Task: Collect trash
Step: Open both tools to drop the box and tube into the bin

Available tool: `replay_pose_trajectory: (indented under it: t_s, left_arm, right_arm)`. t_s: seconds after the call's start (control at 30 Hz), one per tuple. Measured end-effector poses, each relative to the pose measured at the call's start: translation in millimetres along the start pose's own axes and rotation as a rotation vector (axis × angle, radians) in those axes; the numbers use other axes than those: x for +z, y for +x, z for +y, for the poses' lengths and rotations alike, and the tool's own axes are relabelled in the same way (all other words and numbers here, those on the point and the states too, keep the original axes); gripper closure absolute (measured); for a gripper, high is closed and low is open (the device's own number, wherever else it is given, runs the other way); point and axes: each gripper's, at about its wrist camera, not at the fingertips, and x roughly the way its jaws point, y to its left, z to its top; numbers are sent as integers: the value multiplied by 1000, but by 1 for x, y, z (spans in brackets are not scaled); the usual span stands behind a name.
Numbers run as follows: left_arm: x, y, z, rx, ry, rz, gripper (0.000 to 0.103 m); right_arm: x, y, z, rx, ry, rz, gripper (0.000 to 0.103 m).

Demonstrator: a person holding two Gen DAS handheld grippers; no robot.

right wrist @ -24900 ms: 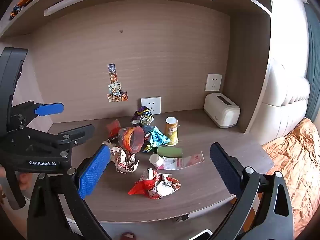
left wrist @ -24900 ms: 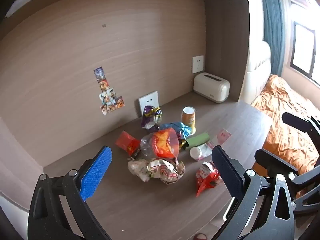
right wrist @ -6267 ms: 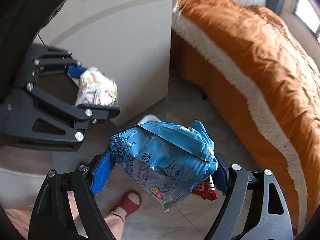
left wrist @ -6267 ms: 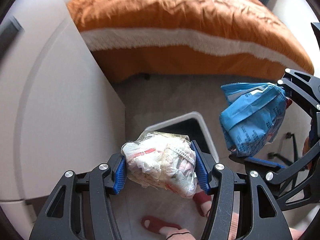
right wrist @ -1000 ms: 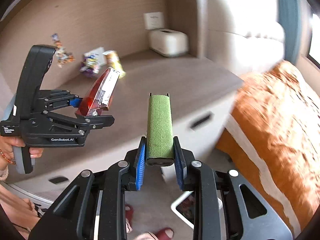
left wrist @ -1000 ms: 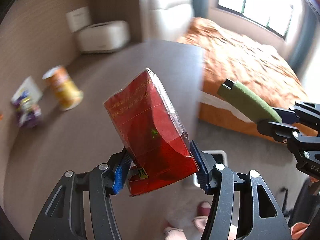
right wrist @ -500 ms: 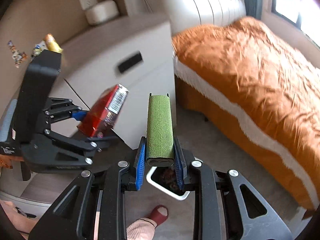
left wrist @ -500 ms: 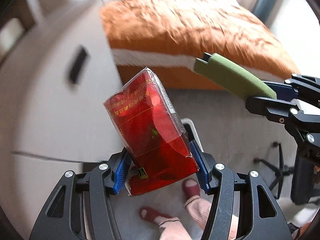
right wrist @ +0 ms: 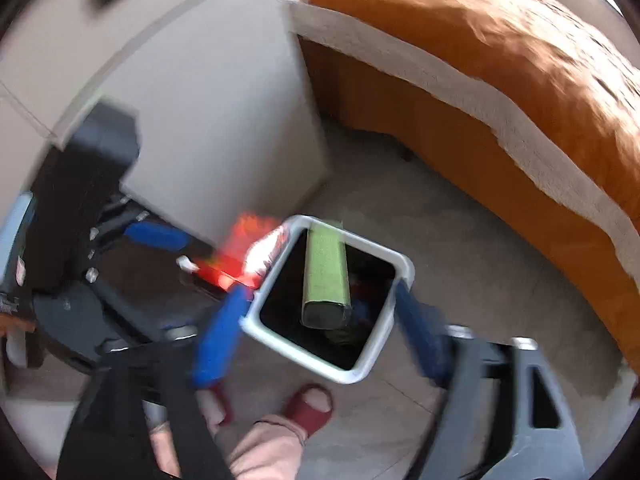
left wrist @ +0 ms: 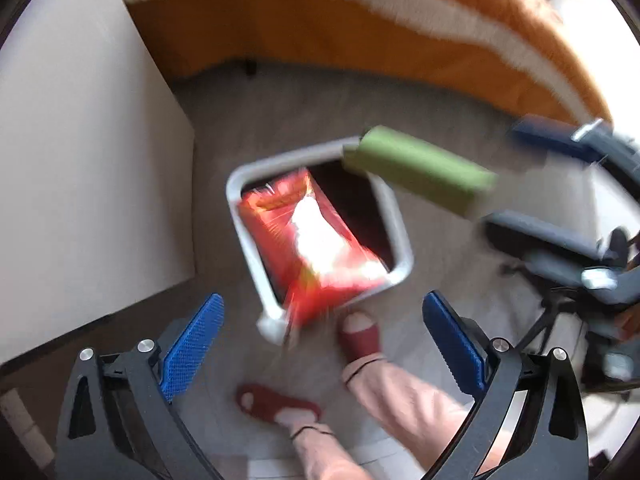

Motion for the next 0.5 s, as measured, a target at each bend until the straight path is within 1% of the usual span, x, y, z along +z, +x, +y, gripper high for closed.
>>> replay_pose_trajectory:
  t_s: [0.03, 0.07, 0.13, 0.23, 0.3, 0.33, 0.37, 0.5]
  left_arm:
    - [-1, 11, 2, 5, -1, 20, 5]
    - [-2, 23, 4, 12, -3, 41, 5]
    - [-3, 33, 5, 20, 4, 47, 5]
    - [-2, 35, 4, 25, 4, 46, 5]
    - [-1, 33, 4, 32, -2, 43, 5]
    - [0, 30, 5, 53, -7, 43, 5]
    - [1, 28, 0, 57, -9, 41, 5]
    - [4, 3, -2, 51, -28, 18, 5]
  right_arm:
    - [-4, 9, -5, 0, 10, 15, 5]
    - [-8, 18, -10, -1, 17, 35, 5]
    - [-15, 31, -17, -6, 23, 60, 5]
    - [-22, 40, -19, 4, 26, 87, 5]
    - [-23, 39, -17, 8, 15, 89, 5]
    - [-22, 40, -17, 8, 11, 87, 5]
    - [-20, 37, -16, 8, 8, 82, 5]
    - [-9, 19, -12, 14, 8, 57, 5]
